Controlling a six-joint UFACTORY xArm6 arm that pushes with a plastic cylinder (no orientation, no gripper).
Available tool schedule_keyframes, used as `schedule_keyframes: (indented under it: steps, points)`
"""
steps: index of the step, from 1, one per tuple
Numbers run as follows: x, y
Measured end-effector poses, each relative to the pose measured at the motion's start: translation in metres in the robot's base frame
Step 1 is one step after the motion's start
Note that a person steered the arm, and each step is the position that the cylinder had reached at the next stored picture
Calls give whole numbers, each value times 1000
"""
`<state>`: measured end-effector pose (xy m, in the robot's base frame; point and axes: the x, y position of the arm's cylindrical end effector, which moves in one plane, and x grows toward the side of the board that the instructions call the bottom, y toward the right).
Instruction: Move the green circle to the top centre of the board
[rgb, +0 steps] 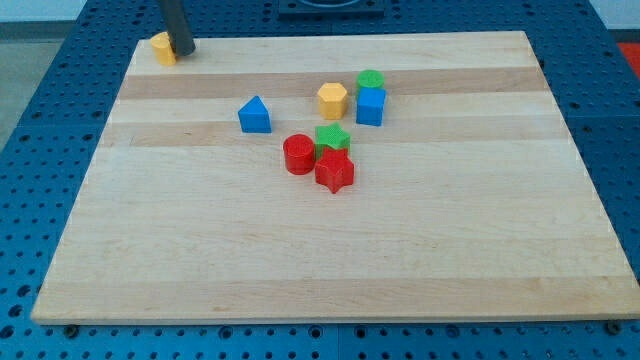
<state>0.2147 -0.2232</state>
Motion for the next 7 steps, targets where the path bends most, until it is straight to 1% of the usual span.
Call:
schedule_keyframes:
  steps: [1,2,4,5,7]
  points:
    - [9,16]
    - [29,60]
    - [36,70]
    - [51,70]
    - [108,78]
